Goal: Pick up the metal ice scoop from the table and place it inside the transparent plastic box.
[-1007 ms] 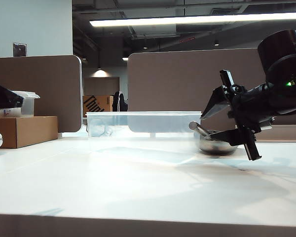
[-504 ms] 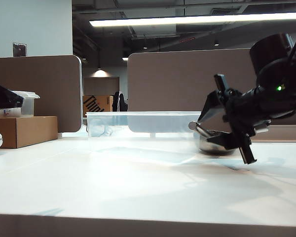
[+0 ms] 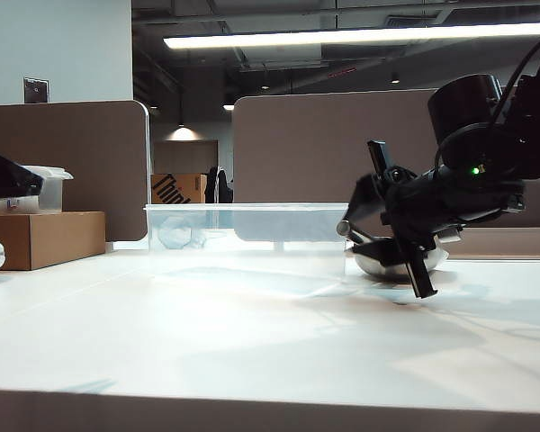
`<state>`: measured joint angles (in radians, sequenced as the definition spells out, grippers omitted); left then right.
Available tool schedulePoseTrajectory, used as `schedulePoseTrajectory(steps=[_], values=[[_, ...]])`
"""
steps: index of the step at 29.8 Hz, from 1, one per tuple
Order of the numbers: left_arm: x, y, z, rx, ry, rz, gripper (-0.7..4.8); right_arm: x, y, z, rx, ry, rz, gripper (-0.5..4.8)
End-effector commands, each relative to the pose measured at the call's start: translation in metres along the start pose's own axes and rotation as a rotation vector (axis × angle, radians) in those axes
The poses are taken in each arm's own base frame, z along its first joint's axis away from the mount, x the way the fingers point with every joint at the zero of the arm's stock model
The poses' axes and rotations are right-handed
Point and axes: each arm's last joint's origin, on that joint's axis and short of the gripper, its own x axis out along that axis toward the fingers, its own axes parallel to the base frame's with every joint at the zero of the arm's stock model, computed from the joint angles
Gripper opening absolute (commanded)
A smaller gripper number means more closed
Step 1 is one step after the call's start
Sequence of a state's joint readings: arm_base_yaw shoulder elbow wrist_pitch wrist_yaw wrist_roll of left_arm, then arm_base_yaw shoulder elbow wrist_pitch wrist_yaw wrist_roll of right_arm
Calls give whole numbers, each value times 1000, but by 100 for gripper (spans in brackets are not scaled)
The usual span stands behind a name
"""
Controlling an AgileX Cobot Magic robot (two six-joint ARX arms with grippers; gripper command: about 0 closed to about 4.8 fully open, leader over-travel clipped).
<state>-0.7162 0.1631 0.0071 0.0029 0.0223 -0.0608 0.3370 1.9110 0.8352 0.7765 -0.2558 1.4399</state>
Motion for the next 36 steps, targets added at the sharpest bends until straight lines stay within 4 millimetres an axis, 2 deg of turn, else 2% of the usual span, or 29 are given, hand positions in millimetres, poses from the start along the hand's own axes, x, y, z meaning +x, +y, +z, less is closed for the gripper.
schedulePoseTrajectory(steps=[1, 4, 11, 17, 23, 26, 31, 36], values=[[0, 0, 1, 1, -9, -2, 21, 0, 3, 0, -6, -16, 16, 41], [0, 0, 1, 1, -9, -1, 21, 0, 3, 0, -5, -15, 15, -8], [0, 0, 1, 1, -9, -1, 21, 0, 5, -1, -70, 43, 37, -8], [0, 0, 1, 1, -10, -1, 21, -10, 27, 0, -229, 32, 104, -8], [0, 0, 1, 1, -11, -1, 21, -23, 62, 1, -442, 4, 210, -8], [0, 0, 1, 1, -11, -1, 21, -24, 84, 0, -528, -2, 197, -8], [0, 0, 1, 0, -11, 0, 21, -15, 128, 1, -727, 74, 155, -8], [-1, 8, 2, -11, -17, 69, 21, -3, 173, -10, -1005, 198, 30, -8]])
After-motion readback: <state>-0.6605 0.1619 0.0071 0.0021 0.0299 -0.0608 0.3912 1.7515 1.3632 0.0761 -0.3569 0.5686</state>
